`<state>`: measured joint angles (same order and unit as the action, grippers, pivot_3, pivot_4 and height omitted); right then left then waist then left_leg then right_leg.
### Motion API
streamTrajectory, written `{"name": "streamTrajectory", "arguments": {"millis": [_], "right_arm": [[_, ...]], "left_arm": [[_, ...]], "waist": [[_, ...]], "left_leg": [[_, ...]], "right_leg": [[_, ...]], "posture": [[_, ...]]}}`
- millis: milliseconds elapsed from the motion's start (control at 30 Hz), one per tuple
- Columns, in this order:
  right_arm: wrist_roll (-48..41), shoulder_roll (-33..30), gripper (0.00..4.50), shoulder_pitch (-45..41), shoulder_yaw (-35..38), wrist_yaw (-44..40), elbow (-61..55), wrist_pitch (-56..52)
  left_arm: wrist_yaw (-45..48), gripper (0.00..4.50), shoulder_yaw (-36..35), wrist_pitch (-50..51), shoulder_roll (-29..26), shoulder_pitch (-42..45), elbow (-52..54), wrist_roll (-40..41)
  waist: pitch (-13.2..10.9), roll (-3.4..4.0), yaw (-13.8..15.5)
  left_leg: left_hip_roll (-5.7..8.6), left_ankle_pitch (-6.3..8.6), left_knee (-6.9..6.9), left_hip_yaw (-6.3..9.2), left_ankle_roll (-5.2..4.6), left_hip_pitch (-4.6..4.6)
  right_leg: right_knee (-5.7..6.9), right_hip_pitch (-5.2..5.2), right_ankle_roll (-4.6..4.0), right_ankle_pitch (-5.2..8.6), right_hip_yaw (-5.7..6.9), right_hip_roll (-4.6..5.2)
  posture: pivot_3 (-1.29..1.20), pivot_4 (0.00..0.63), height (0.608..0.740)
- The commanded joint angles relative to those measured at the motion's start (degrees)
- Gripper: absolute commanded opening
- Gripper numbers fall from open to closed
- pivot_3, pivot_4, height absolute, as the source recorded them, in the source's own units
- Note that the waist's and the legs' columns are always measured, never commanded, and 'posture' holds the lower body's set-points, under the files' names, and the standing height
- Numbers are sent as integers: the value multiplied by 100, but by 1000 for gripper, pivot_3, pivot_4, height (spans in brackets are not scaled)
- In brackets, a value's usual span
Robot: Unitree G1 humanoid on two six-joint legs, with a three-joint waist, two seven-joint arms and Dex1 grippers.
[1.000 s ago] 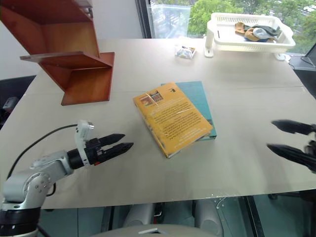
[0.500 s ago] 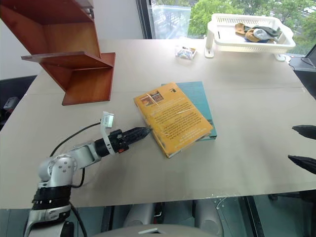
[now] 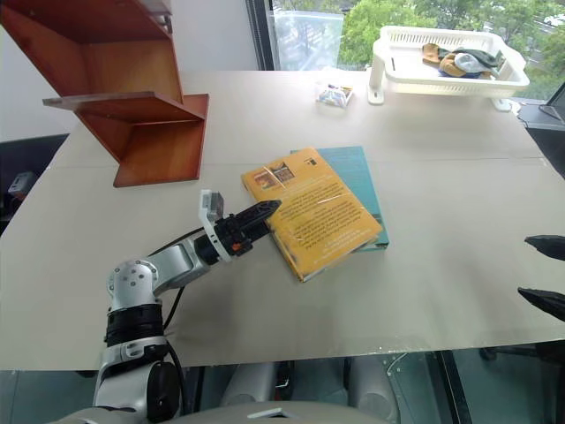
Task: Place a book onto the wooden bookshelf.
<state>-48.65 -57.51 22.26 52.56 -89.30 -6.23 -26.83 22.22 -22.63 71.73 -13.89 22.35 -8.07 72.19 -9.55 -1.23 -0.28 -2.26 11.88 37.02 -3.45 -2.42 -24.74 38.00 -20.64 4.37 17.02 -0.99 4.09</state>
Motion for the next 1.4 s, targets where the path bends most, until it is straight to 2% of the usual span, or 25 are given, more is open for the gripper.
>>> {"name": "streamTrajectory", "arguments": {"millis": [33,133,167,200,367,500,633,767,1033,1233,1400], "right_arm": [[-353,-8,4500,-72,342,-192,-72,-205],[-499,-5,4500,-191,334,-90,-59,-314],[-478,-6,4500,-217,298,-90,-37,-291],[-437,0,4500,-238,241,-104,-5,-249],[-454,-9,4500,-489,95,-55,182,-263],[-1034,-140,4500,-1156,62,8,638,-806],[-973,-304,4500,-1742,-262,-269,1367,-855],[-1233,-519,4500,-2518,-743,-320,2254,-1163],[-1503,-504,4500,-4918,-1834,-320,4012,-1254],[-1582,-381,4500,-6159,-2442,-320,4674,-1251],[-1729,-283,4500,-6423,-2681,-320,4728,-1276]], "left_arm": [[-39,2061,-62,139,-51,25,92,243],[-43,645,-88,262,-103,78,102,408],[-55,333,-75,293,-130,84,102,432],[-80,249,-35,311,-163,100,93,392],[100,215,-10,55,-305,351,464,345],[650,215,384,-91,-964,824,1152,-9],[974,215,683,-396,-1632,1726,1310,-502],[1221,215,1495,-1076,-2377,2718,1482,-1804],[2924,215,2763,-2897,-3573,4147,1149,-3910],[3808,215,3011,-3730,-4111,4838,658,-4817],[4188,215,2879,-3995,-4601,5204,624,-5287]], "waist": [[0,-1,0],[0,-1,1],[0,-1,2],[0,-1,3],[-3,-5,15],[-4,-7,6],[-3,-3,15],[-9,-4,9],[-34,20,-52],[-56,30,-37],[-57,34,-19]], "left_leg": [[0,0,0,0,0,0],[-1,0,1,1,0,0],[-2,0,2,2,0,0],[-2,0,2,3,0,-1],[0,0,2,5,0,-2],[-1,0,7,5,0,-5],[4,0,6,4,1,-4],[8,0,6,1,0,-4],[6,-4,-11,-19,6,-6],[3,-10,-22,-43,16,-25],[-1,-15,8,-56,23,-121]], "right_leg": [[0,1,0,0,0,0],[0,2,0,0,0,2],[0,2,0,0,2,3],[0,2,-1,0,2,3],[0,2,-1,0,5,4],[0,2,-2,-1,5,3],[-2,4,-2,0,7,3],[-5,3,-2,-1,4,2],[-12,-15,0,1,-12,-5],[-12,-49,2,1,-30,-5],[0,-130,3,0,-17,-7]], "posture": [[0,150,740],[0,150,740],[0,150,740],[0,150,740],[0,150,740],[0,150,740],[0,150,740],[0,150,740],[0,150,740],[0,150,740],[0,150,740]]}}
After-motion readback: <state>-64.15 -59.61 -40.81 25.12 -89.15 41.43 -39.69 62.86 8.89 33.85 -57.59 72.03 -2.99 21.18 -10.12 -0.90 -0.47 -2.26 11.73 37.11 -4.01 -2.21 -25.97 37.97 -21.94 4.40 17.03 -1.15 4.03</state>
